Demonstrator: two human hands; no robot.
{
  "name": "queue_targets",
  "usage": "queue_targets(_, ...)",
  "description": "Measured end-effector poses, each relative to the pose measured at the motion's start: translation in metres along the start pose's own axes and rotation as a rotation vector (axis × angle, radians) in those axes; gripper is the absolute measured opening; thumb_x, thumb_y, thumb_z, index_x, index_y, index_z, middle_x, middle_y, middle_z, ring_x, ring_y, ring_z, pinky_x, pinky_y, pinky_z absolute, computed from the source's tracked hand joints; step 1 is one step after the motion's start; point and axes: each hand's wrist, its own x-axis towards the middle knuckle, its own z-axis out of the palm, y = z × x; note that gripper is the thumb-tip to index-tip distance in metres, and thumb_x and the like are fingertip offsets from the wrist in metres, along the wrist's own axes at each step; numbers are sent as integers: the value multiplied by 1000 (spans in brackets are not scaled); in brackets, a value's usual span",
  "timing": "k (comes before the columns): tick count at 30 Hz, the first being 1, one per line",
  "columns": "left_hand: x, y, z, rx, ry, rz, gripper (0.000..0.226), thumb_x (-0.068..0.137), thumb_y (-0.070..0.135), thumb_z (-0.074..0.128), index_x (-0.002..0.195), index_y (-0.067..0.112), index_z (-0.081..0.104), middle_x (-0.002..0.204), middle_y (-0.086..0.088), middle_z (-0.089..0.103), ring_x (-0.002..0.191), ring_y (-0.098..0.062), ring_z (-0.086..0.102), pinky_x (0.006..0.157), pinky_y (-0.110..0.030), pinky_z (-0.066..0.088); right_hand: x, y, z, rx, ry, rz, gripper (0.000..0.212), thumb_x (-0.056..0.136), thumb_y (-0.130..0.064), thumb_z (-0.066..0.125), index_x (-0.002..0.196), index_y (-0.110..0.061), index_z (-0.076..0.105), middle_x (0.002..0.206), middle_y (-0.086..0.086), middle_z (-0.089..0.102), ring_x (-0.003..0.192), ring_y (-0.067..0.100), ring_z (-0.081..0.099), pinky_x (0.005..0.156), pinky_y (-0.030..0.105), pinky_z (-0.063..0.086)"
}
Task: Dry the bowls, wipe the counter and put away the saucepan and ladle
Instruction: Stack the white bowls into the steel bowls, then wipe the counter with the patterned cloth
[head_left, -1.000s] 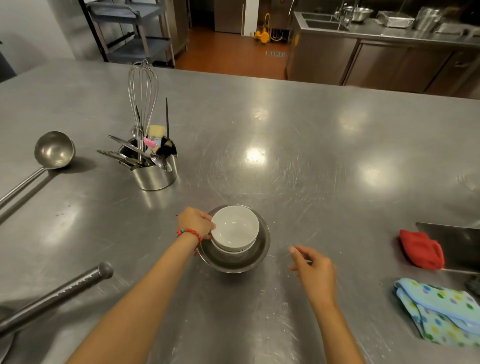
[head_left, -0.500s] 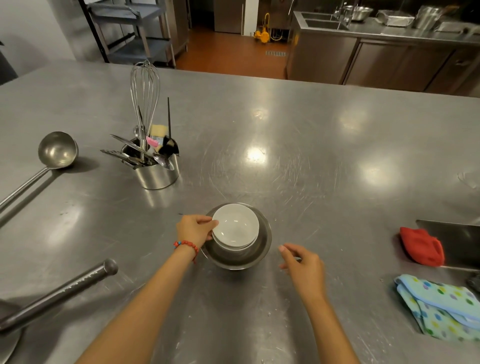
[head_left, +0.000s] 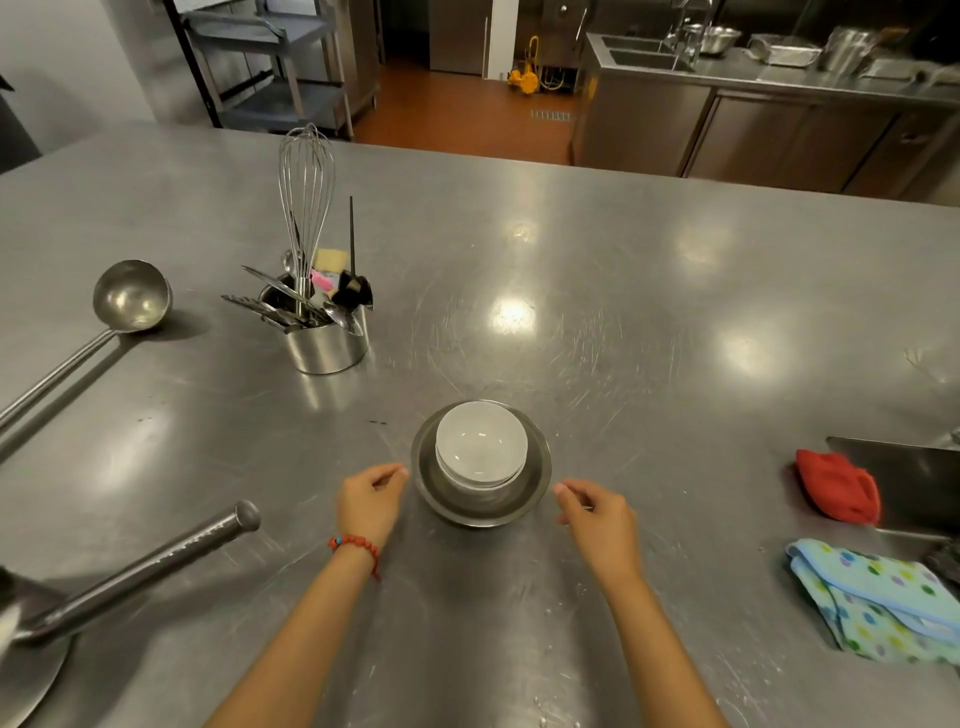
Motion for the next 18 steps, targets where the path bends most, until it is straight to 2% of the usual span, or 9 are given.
queue_targets(3,-9,-7,-2,-7,-31,-1,21,84,8,62,101,-2,68,99,-23,69,93,-35,64,88,-46,51,-3,6,-2,-23,10,14,17,86,-18,62,96,-7,70,77,5,67,70,22,65,72,33,53)
queue_targets(5,-21,-12,-2,22,-44,51,20,84,8,63,101,-1,69,99,-20,70,87,-29,64,84,-37,50,-11,12,-7,-30,30,24,20,86,-20,62,99,-7,70,80,4,68,75,21,67,73,29,50)
queue_targets(7,-37,-14,0,48,-68,128,19,84,6,63,100,-2,69,97,-20,70,84,-26,63,78,-30,46,-22,19,-17,-35,48,29,21,86,-22,62,100,-9,70,88,4,70,83,23,68,78,31,51)
queue_targets(9,-55,-15,5,101,-109,204,19,84,6,63,101,-1,68,100,-20,69,90,-30,64,82,-34,48,-37,27,-32,-71,74,38,25,86,-24,62,105,-10,69,98,5,71,87,18,65,82,29,49)
queue_targets(11,-74,-14,12,225,-133,327,20,84,8,64,101,1,68,102,-18,68,94,-31,63,87,-35,46,-52,37,-53,-129,106,40,29,86,-27,62,110,-11,67,105,5,71,90,14,62,83,26,46)
queue_targets(14,-105,-5,25,394,-161,528,24,85,19,62,101,4,70,102,-14,70,96,-29,65,85,-33,46,-71,50,-88,-197,154,52,32,87,-32,61,113,-15,65,111,6,69,98,19,63,89,36,50)
queue_targets(18,-146,11,57,528,-182,807,46,81,35,43,88,1,73,91,-16,73,83,-30,70,71,-31,54,-86,70,-137,-235,226,27,34,87,-34,59,116,-16,63,116,5,66,103,21,62,92,38,49)
